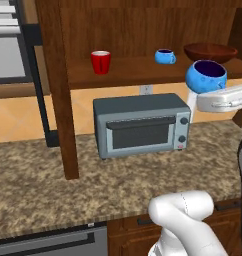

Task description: Gather all objects into one cabinet and sort the glasses and bowls to opposite sides.

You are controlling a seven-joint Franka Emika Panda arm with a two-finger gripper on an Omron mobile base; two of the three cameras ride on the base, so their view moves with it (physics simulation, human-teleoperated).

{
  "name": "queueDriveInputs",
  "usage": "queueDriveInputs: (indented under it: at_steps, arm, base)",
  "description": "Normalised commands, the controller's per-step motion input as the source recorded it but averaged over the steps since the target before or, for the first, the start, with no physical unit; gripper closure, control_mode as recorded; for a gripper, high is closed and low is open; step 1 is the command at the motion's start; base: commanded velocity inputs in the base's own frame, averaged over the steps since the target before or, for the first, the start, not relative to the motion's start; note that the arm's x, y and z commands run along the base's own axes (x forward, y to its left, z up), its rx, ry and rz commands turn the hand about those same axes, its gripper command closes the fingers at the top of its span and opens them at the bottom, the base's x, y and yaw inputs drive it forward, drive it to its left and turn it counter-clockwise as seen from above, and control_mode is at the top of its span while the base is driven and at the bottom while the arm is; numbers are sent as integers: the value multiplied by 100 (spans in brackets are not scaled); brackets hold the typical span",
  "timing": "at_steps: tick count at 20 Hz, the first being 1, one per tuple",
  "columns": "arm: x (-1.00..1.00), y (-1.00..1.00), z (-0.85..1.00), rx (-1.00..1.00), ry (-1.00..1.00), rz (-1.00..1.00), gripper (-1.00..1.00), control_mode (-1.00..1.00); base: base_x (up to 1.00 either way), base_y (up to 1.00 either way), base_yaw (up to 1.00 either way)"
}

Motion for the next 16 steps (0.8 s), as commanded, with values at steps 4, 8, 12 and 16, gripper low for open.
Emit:
queueDriveInputs:
  at_steps: [4,8,12,16]
  arm:
    - [87,42,9,-5,0,0,100,-100]
    - [100,16,19,-2,15,0,100,-100]
    - [65,3,-9,-5,16,1,100,-100]
    - [84,28,-12,-11,26,0,100,-100]
  base:
    - [0,0,0]
    - [0,0,0]
    - [0,0,0]
    - [0,0,0]
